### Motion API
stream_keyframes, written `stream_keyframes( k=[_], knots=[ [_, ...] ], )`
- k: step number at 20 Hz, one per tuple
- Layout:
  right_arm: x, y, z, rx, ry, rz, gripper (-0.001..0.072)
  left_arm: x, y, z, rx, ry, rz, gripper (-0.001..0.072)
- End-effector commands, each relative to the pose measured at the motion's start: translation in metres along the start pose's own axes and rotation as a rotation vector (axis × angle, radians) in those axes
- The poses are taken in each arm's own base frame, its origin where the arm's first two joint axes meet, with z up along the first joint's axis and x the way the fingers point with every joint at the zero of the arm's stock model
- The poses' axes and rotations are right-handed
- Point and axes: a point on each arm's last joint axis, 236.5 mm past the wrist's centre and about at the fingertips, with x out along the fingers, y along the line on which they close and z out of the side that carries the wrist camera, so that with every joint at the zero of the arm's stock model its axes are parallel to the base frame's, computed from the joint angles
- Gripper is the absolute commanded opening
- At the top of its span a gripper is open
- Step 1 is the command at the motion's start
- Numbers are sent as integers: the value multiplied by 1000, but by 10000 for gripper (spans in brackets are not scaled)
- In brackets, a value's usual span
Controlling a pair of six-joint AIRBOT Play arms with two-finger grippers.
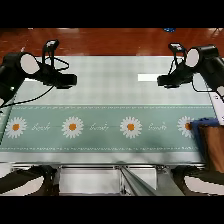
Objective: Fold the shirts.
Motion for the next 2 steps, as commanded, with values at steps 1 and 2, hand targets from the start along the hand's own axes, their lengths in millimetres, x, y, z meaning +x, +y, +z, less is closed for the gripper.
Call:
stream_keyframes(
  k=[1, 2],
  knots=[
    [0, 0, 0, -1, 1, -2, 23, 0, 0, -1, 2, 2, 1, 17],
    [0, 0, 0, -1, 1, -2, 23, 0, 0, -1, 2, 2, 1, 17]
  ],
)
